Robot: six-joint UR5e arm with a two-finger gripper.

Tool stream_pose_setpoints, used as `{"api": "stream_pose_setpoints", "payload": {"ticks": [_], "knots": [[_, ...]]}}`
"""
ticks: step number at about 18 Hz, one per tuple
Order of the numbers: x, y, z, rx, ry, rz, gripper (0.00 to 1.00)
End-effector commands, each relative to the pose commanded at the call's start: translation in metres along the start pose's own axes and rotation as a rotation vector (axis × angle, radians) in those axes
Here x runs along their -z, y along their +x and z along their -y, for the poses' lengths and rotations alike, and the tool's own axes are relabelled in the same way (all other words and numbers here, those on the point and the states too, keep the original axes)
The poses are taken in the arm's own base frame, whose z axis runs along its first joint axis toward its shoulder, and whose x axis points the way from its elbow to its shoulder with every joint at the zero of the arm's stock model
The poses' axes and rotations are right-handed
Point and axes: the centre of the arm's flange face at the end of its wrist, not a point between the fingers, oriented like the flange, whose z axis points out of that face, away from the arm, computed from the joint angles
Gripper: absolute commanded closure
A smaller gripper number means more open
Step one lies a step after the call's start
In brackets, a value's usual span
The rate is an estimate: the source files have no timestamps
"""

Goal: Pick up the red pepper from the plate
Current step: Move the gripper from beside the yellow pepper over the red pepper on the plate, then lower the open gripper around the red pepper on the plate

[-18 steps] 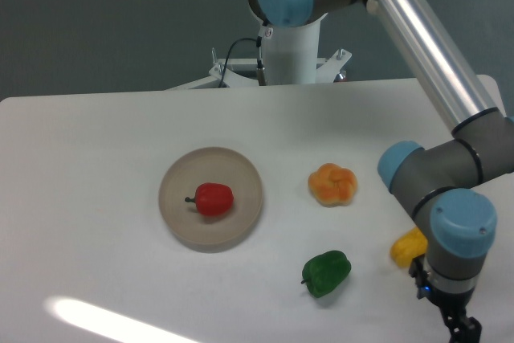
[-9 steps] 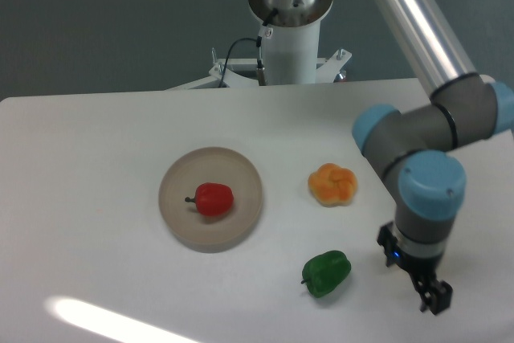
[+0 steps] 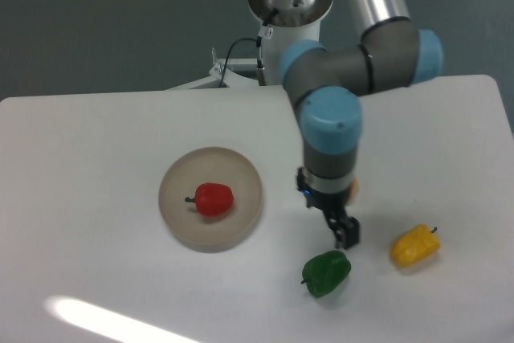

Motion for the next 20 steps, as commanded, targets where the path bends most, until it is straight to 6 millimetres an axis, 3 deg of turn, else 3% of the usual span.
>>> {"api": "stream_pose_setpoints", "payload": {"ticks": [4, 8, 11, 20], "knots": [[-0.011, 0.04, 0.036, -0.065, -0.007, -0.036, 0.0], [-0.022, 0.063, 0.061, -0.098, 0.0, -0.023, 0.0], [-0.034, 0.078, 0.07, -0.11, 0.011, -0.004, 0.0], [-0.046, 0.1, 0.087, -0.127, 0.005, -0.027, 0.0]]}}
